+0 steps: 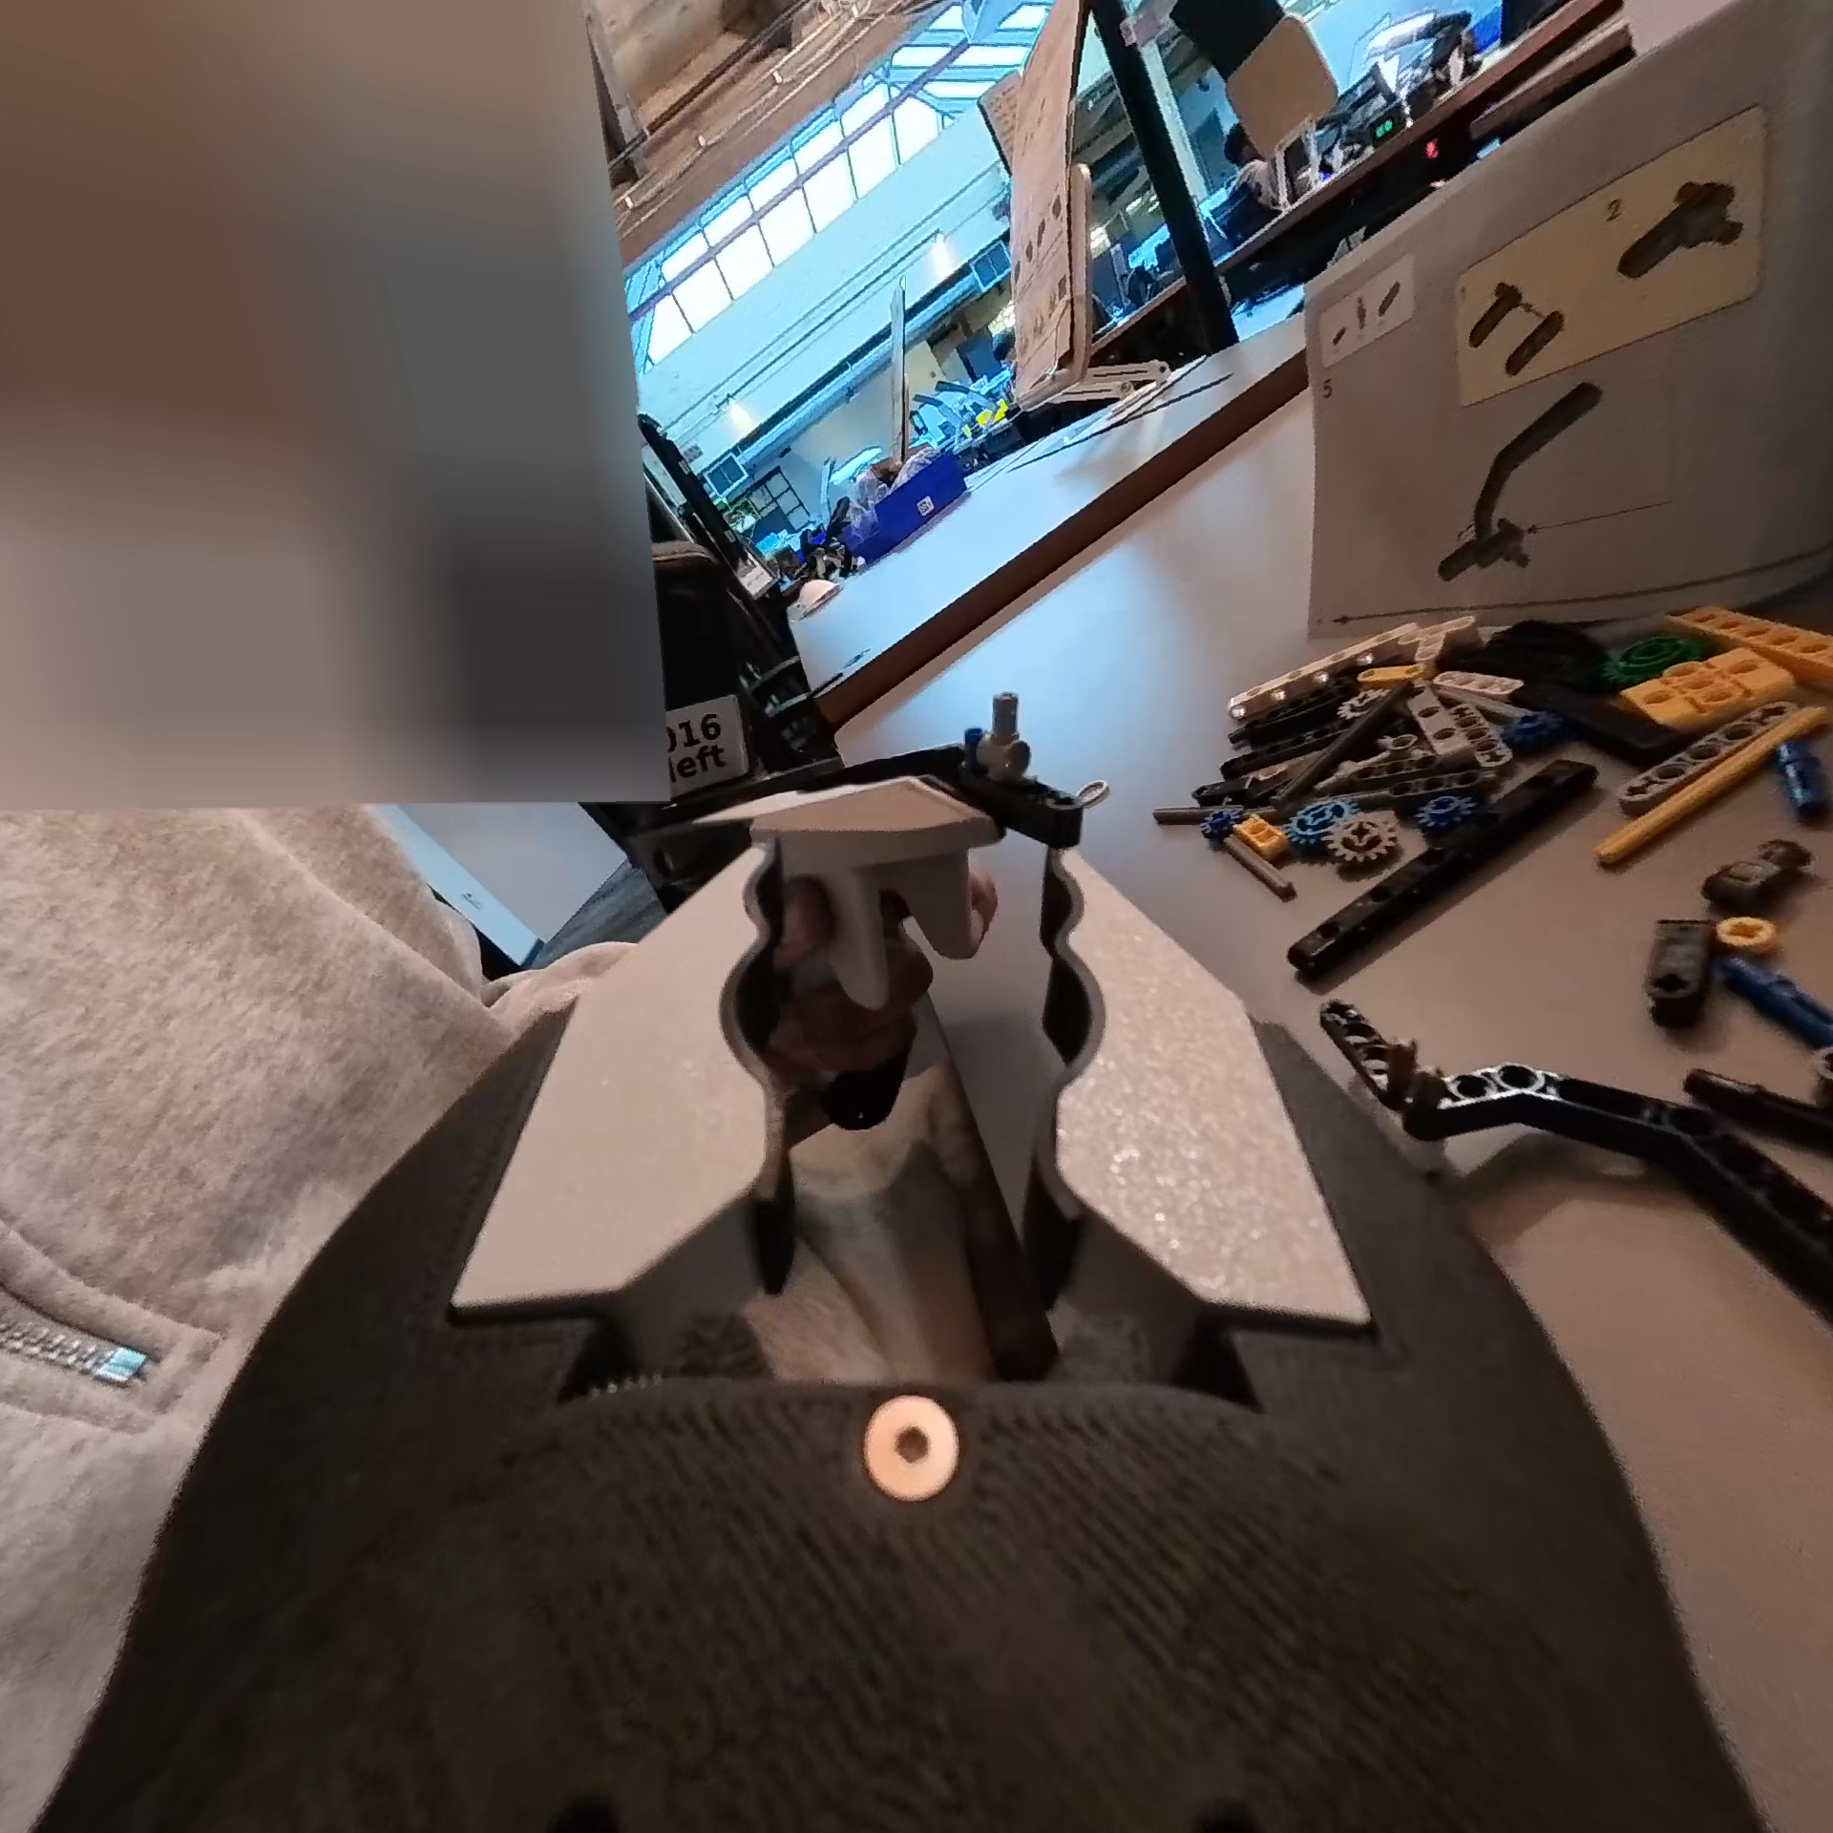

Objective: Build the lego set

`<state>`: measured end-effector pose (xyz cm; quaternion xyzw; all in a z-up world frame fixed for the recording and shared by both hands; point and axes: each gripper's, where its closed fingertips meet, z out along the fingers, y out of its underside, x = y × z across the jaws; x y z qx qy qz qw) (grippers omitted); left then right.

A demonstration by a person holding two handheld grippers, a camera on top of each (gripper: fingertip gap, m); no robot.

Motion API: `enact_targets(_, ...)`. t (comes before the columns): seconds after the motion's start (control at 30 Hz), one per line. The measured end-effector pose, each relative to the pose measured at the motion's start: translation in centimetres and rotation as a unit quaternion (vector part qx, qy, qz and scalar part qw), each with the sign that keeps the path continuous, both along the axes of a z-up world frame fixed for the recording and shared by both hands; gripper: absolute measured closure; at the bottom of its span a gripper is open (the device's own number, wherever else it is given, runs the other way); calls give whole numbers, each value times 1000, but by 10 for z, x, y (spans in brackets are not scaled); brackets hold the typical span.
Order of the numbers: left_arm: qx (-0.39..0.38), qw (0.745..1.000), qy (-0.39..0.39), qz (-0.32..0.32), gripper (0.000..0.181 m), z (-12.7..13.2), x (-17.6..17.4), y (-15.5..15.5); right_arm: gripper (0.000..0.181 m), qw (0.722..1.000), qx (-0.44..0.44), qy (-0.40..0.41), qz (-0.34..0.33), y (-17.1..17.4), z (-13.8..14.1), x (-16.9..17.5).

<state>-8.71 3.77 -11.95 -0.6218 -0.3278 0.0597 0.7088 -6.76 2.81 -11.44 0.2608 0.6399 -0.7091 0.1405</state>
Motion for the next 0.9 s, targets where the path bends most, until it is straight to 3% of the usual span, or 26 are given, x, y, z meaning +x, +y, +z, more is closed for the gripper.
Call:
enact_targets(0.37, -155, 981, 110, 50, 172, -14, 1, 11, 123, 999, -14, -28, -16, 4, -2, -5)
enact_targets(0.57, -163, 979, 117, 26, 169, -17, 8, 20, 129, 999, -18, -40, -17, 5, -3, -7)
enact_targets(0.73, -160, 978, 136, 3, 170, -15, 18, 28, 157, 998, -6, -60, -4, 3, -11, -4)
enact_targets(0.9, -142, 982, 125, -5, 169, -14, 18, 28, 158, 998, -13, -65, -13, 9, -9, -9)
